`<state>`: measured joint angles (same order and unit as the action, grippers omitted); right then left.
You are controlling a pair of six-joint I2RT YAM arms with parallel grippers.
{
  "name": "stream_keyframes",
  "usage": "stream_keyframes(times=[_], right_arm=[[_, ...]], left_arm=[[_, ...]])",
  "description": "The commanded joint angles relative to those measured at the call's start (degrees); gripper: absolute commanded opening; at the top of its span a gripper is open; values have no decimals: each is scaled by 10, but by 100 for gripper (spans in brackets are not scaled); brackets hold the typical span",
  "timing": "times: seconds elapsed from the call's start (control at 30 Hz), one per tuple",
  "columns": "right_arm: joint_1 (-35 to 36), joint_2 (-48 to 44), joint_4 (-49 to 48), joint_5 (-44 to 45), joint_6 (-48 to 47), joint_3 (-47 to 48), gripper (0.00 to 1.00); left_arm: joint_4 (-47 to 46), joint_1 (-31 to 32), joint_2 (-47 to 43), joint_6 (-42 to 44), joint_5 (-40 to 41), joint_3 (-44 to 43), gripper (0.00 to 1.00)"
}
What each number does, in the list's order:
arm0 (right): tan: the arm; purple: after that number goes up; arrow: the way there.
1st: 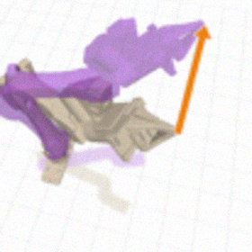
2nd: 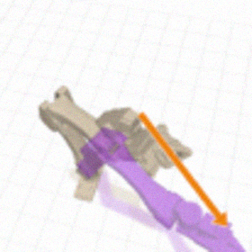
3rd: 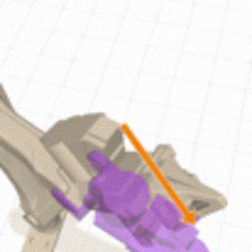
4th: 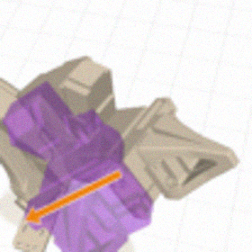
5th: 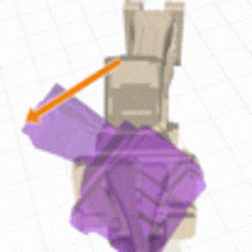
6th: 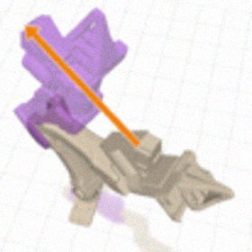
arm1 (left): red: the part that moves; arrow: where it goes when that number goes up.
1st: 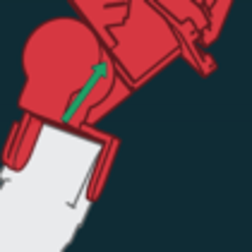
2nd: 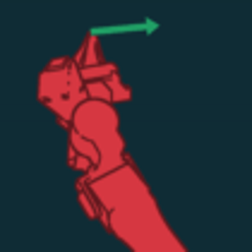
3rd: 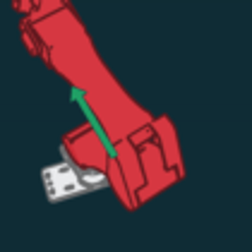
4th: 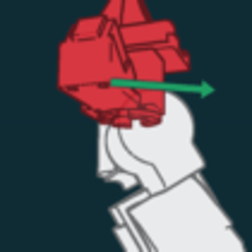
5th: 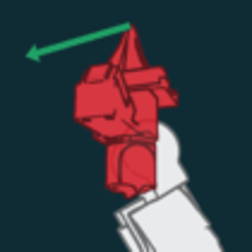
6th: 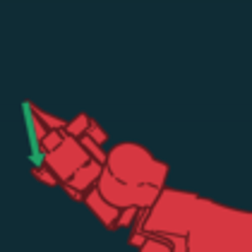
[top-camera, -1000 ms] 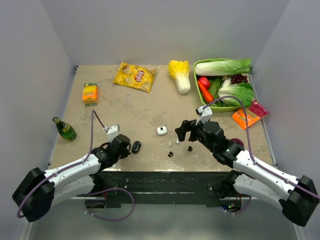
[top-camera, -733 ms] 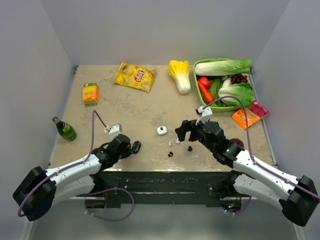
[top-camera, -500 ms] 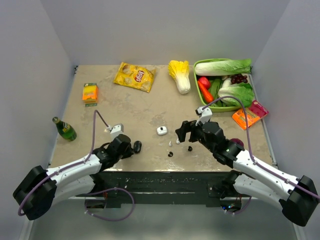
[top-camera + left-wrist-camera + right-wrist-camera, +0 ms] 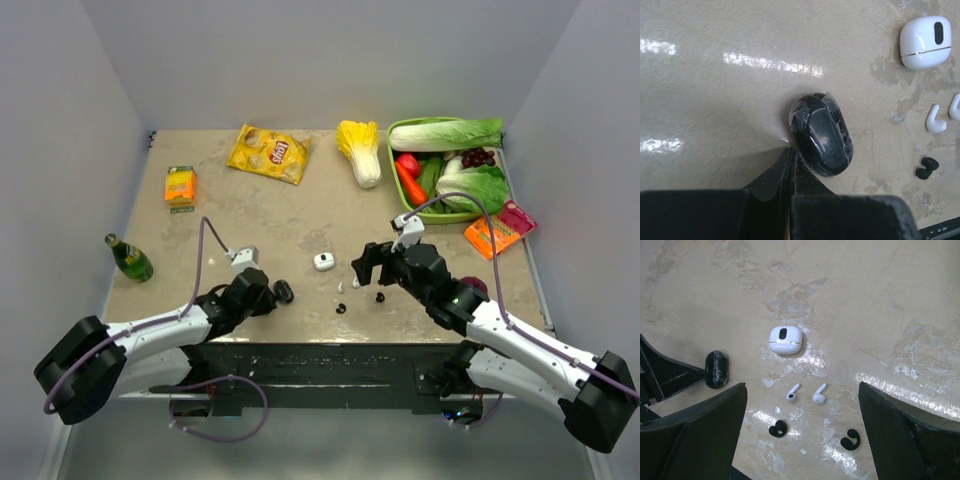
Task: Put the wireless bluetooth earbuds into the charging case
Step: Move the charging case to the center of the board.
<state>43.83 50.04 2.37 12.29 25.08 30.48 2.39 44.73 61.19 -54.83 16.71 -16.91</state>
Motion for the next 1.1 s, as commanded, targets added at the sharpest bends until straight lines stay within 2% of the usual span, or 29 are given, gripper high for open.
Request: stream_keyframes(times=[0.0,0.37,0.53,0.63,0.67,0.77,0.83,0.9,0.93,1.07], right_arm=[[-2,-18,8,9,3,10,96],[-2,-16,14,13,2,12,96],[-2,-19,25,12,0,20,97],[-2,-23,28,11,-1,24,97],[-1,-23,28,7,-2,26,97],[-2,-21,26,5,-4,27,97],[-2,-19,25,4,-4,27,97],[-1,-21,27,3,-4,27,97],[-2,-21,28,3,-2,27,97],[-1,-30,33,7,-2,24,97]], left_arm=[[-45,7,37,17,-18,-24,0],[-64,12,96,31,-19,-69,0],[7,13,55,41,4,-74,1],[38,13,-5,50,20,-59,14],[44,13,-19,53,23,-52,21],[53,13,-53,67,28,-46,27],[54,13,-49,74,25,-49,22],[48,13,-28,79,4,-54,4],[43,15,-20,81,-4,-56,0],[22,28,2,74,-20,-50,0]])
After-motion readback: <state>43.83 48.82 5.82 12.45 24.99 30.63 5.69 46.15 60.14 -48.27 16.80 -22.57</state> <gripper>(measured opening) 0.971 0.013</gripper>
